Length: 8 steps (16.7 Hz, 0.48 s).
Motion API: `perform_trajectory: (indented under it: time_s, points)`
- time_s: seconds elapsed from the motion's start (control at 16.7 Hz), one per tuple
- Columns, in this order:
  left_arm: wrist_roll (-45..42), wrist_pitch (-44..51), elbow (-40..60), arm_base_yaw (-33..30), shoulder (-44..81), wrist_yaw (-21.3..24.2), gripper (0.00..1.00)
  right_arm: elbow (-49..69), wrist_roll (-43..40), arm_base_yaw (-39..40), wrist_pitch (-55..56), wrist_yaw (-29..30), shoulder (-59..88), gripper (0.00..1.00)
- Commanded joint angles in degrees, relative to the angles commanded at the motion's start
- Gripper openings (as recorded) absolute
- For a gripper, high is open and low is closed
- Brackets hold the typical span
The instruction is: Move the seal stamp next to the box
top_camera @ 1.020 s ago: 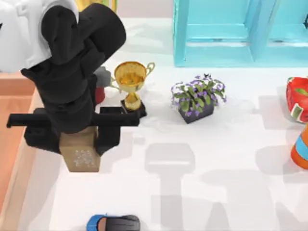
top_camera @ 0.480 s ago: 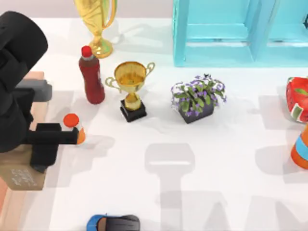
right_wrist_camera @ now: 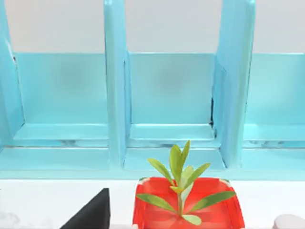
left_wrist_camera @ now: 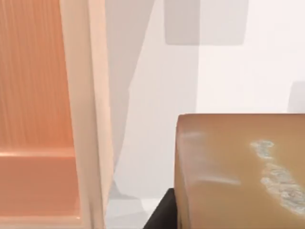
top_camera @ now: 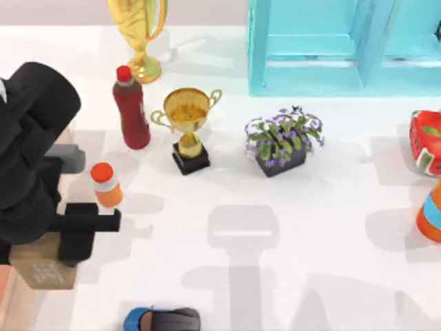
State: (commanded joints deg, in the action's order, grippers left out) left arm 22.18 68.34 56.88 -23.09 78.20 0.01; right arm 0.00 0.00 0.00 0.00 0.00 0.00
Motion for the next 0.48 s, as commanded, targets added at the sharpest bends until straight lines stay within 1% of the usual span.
perform_trajectory:
  time_s: [0.18, 0.42, 0.48]
  points:
    - [-0.1, -3.7, -3.6, 0.1, 0.3, 0.0, 0.0, 0.0, 0.0, 0.0, 0.0, 0.0, 0.0, 1.0]
    - [-0.1, -3.7, -3.7, 0.1, 0.3, 0.0, 0.0, 0.0, 0.0, 0.0, 0.0, 0.0, 0.0, 1.0]
    - [-0.1, -3.7, -3.7, 0.1, 0.3, 0.0, 0.08, 0.0, 0.0, 0.0, 0.0, 0.0, 0.0, 1.0]
